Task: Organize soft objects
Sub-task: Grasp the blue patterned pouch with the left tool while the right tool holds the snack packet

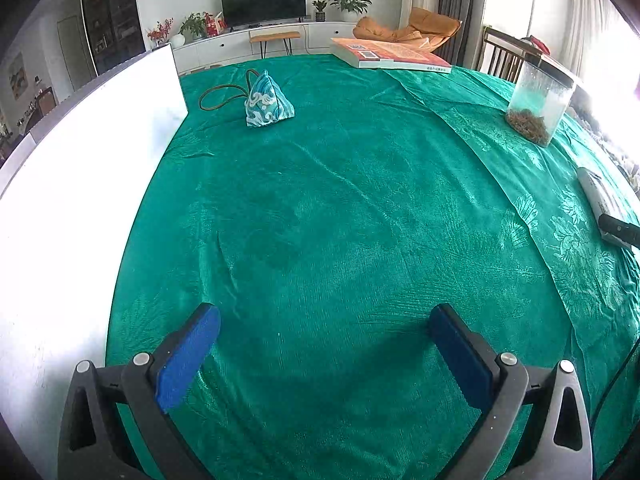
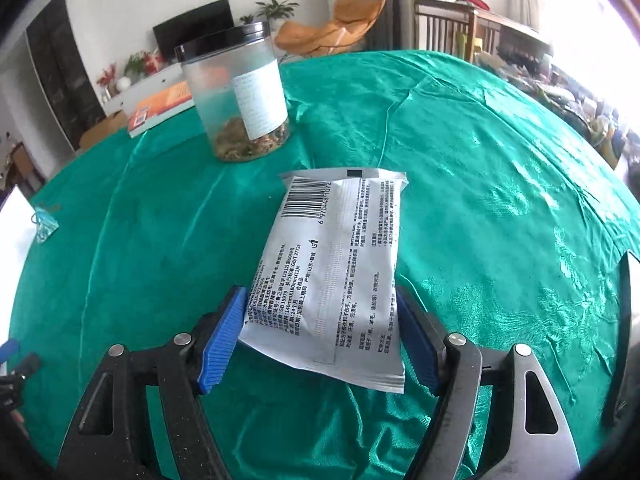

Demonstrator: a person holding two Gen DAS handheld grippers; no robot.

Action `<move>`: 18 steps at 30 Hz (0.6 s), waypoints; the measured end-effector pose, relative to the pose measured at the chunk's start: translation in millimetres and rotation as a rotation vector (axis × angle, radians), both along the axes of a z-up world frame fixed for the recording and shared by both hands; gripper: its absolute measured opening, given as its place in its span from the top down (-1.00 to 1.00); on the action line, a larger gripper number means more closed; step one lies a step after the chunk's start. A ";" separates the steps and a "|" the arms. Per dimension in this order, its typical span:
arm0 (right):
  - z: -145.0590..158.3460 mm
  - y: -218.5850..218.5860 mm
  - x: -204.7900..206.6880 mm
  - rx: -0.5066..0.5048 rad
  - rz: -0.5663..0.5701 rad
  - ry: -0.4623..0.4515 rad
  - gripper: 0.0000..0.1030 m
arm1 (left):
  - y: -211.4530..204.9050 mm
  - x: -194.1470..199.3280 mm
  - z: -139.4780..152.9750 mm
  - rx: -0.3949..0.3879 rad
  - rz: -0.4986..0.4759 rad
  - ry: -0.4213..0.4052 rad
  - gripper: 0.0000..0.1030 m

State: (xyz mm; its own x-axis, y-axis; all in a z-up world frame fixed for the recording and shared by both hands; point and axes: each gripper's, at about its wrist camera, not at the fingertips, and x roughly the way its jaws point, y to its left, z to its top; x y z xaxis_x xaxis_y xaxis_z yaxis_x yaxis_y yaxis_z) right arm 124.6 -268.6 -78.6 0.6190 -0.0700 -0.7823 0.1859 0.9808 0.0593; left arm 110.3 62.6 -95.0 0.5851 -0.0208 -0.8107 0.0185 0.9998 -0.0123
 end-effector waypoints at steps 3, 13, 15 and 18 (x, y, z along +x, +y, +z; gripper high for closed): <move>-1.5 12.0 3.8 -0.073 0.028 0.038 -0.65 | 0.8 0.6 -0.3 0.001 0.000 0.000 -1.00; -3.4 2.0 -6.5 -0.059 0.037 0.031 -0.69 | 0.1 -1.5 -0.3 -0.002 -0.006 0.030 -1.00; -3.3 2.2 -6.5 -0.059 0.036 0.031 -0.69 | 5.1 11.2 4.9 -0.023 0.026 0.041 -1.00; -3.4 2.2 -6.5 -0.059 0.036 0.031 -0.69 | 24.1 48.2 25.0 -0.093 0.111 -0.011 -1.00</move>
State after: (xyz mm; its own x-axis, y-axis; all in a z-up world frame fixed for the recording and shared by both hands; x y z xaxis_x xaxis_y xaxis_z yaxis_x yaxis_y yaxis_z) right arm 118.2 -266.4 -82.0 0.5977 -0.0949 -0.7961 0.1512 0.9885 -0.0042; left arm 158.5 86.7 -70.0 0.5966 -0.0305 -0.8020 -0.0913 0.9902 -0.1056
